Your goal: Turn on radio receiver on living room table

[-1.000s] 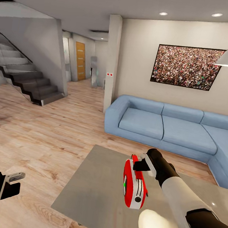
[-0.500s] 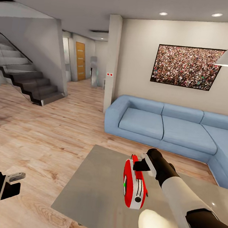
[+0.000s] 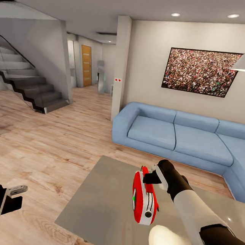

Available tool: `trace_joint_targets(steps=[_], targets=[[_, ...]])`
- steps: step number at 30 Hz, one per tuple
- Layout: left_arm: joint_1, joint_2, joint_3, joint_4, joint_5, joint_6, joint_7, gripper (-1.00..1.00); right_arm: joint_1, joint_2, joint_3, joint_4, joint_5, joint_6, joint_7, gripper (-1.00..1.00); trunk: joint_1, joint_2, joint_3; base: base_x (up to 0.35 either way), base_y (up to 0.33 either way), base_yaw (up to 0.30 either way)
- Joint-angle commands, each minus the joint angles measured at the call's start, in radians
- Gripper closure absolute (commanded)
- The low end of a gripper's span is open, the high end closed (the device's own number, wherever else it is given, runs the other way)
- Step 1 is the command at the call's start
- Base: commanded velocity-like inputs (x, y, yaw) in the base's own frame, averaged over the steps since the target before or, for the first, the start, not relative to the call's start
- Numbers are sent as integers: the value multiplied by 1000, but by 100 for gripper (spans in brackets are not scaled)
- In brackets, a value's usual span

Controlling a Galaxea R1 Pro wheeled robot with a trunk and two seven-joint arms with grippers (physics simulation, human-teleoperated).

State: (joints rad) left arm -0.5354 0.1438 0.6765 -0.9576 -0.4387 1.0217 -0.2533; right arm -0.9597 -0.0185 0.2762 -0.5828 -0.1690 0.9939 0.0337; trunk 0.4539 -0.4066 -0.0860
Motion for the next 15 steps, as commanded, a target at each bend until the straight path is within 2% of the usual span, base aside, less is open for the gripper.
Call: trace_joint_targets(steps=[1,15], targets=[[0,0,0,0,0,0,0,100,0,0,0,0,-1,0,0,100,4,-7,-3,0,0,0],[0,2,0,-1,0,1,-1,100,-1,0,-2,0,-1,1,-1,100,58,-105,-47,0,0,0]])
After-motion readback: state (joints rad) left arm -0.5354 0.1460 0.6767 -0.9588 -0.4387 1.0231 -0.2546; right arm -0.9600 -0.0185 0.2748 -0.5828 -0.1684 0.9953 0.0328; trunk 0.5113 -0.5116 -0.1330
